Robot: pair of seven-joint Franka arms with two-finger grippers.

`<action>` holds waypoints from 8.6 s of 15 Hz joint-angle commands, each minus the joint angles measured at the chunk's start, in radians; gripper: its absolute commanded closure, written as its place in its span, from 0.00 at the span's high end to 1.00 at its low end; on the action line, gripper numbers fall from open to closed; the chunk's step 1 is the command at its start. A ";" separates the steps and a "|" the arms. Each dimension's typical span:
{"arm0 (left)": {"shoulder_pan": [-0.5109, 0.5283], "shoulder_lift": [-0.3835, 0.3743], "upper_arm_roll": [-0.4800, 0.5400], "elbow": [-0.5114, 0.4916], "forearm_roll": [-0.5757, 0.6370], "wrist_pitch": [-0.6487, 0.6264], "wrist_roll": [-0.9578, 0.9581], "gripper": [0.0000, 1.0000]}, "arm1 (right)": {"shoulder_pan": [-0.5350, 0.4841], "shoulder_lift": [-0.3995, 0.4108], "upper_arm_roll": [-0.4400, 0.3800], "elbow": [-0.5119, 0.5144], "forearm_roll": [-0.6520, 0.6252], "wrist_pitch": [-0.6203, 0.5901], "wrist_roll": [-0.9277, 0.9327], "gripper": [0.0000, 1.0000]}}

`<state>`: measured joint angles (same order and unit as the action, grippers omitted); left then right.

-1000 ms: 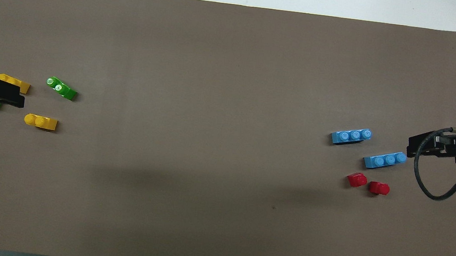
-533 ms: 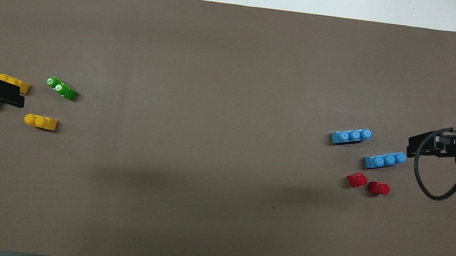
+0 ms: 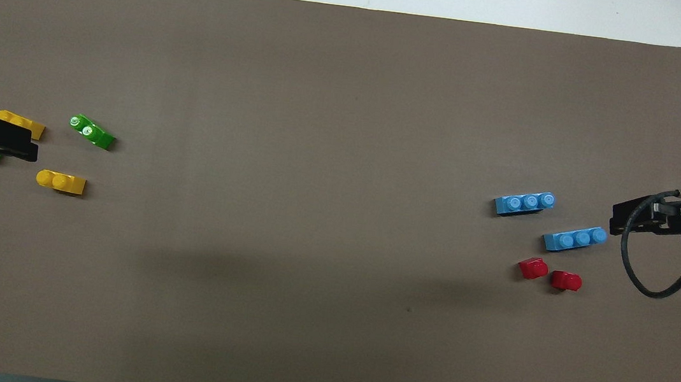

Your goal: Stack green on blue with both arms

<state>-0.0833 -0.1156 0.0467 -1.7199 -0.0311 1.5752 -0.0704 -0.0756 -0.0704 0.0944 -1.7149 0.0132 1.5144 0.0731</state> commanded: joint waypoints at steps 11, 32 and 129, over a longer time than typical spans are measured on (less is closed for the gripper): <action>0.013 -0.061 -0.001 -0.144 -0.007 0.106 -0.250 1.00 | -0.061 -0.022 0.004 -0.032 -0.007 0.040 0.019 1.00; 0.082 0.160 0.004 -0.268 -0.010 0.517 -0.793 1.00 | -0.069 0.089 0.002 -0.032 0.050 0.260 0.330 1.00; -0.279 0.182 -0.010 -0.148 -0.007 0.373 -1.770 0.00 | -0.104 0.399 0.004 -0.287 0.416 0.718 0.844 0.39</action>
<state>-0.3495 0.0894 0.0259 -1.8513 -0.0319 1.9569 -1.8271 -0.1712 0.3279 0.0954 -1.9930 0.4042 2.2190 0.9563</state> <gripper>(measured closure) 0.661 0.308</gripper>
